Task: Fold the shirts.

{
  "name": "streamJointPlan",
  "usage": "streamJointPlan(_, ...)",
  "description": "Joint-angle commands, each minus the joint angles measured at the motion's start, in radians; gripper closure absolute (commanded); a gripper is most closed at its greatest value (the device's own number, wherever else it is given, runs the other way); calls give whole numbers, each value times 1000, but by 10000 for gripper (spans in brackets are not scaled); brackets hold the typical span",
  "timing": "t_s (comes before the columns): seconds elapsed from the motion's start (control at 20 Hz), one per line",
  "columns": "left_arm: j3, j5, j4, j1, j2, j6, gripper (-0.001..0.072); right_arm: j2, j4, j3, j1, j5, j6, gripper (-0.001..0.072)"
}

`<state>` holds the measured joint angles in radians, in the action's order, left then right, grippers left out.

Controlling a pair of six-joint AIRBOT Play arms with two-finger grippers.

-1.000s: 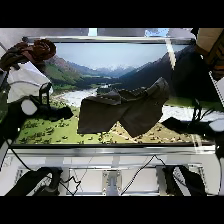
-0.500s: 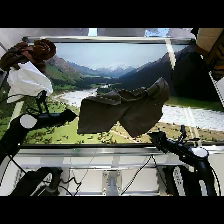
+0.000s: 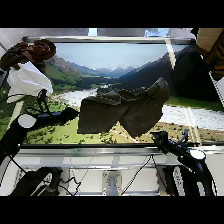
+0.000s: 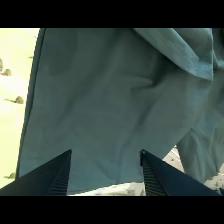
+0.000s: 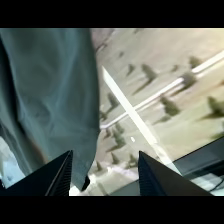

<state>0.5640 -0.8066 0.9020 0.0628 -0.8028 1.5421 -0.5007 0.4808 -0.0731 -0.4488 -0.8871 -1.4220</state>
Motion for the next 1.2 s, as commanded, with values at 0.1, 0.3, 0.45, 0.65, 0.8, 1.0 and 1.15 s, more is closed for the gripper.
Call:
streamJointPlan(0.1,6,10,-13,0,1,-7,208,0,-46,-10,0,42,-22,277)
streamJointPlan(0.3,6,29,-14,0,1,-7,208,0,-137,-3,2,71,0,278)
streamJointPlan(0.45,6,36,-13,0,1,-7,208,0,-177,0,75,137,33,281)
streamJointPlan(0.65,6,41,-13,0,1,-7,207,0,-151,64,249,260,51,343)
streamJointPlan(0.8,6,42,-13,0,1,-7,208,-41,81,69,329,272,-163,344)
streamJointPlan(1.0,6,48,-13,0,1,-26,208,-119,56,70,408,314,-170,341)
streamJointPlan(1.15,6,49,-13,0,1,-27,208,-149,11,70,486,398,-171,341)
